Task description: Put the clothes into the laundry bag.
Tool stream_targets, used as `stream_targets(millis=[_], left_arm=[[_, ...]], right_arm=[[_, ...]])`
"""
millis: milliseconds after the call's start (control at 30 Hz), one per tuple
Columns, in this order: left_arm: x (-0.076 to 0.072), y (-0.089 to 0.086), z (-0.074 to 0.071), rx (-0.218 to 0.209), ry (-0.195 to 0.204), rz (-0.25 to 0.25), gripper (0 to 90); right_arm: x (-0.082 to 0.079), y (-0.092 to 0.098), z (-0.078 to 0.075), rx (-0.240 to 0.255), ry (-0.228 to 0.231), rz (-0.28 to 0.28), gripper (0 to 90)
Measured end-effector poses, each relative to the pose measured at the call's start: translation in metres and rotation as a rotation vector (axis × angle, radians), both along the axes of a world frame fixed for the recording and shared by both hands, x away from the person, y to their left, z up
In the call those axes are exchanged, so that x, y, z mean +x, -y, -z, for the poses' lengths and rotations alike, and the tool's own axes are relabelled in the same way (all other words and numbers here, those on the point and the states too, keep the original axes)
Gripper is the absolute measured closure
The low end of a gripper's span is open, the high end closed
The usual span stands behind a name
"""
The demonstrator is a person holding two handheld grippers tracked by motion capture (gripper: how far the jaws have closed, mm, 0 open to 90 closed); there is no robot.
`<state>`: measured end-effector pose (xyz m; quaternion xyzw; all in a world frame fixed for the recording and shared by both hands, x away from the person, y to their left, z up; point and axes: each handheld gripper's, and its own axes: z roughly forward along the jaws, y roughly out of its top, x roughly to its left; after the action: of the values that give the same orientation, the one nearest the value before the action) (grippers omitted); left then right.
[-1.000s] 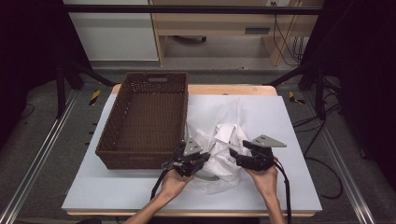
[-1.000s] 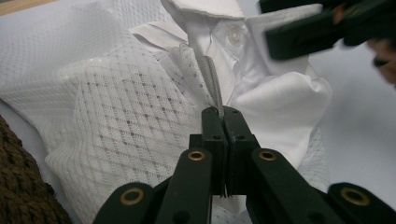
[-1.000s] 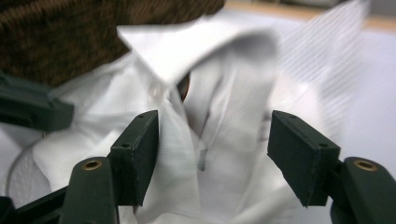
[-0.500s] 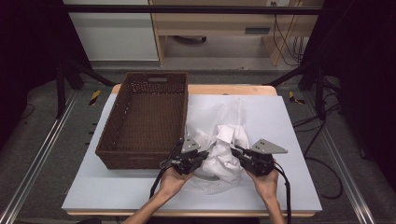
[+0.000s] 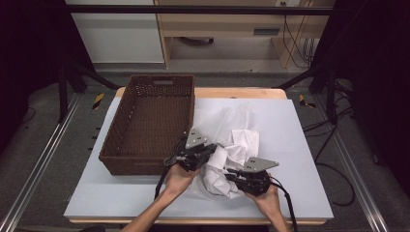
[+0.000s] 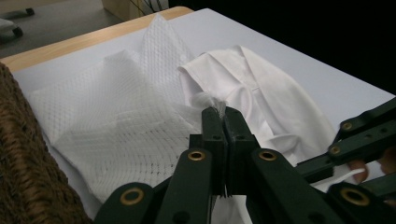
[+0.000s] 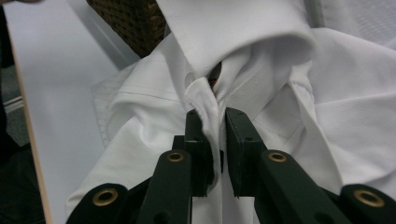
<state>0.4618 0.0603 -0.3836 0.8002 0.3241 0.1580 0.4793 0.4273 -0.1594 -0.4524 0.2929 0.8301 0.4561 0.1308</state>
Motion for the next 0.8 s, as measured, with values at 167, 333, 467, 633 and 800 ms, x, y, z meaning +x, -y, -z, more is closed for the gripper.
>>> stream_targets(millis=[167,333,467,633,800], left_arm=[[-0.010,0.001,0.007,0.034,-0.009,0.027,88.4],[-0.019,-0.006,0.025,0.039,-0.058,0.040,88.4],[-0.020,-0.005,0.037,0.068,-0.069,0.043,88.3],[-0.020,-0.004,0.044,0.106,-0.051,0.037,88.2],[-0.020,-0.005,0.043,0.119,-0.034,0.031,88.1]], right_arm=[[0.015,-0.007,0.001,0.016,-0.009,0.098,79.2],[0.032,-0.018,0.005,0.028,-0.005,0.250,78.2],[0.038,-0.027,0.012,0.013,-0.021,0.248,73.1],[0.029,-0.014,0.003,0.063,0.007,0.208,62.2],[0.013,0.016,-0.026,0.126,0.104,0.253,47.8]])
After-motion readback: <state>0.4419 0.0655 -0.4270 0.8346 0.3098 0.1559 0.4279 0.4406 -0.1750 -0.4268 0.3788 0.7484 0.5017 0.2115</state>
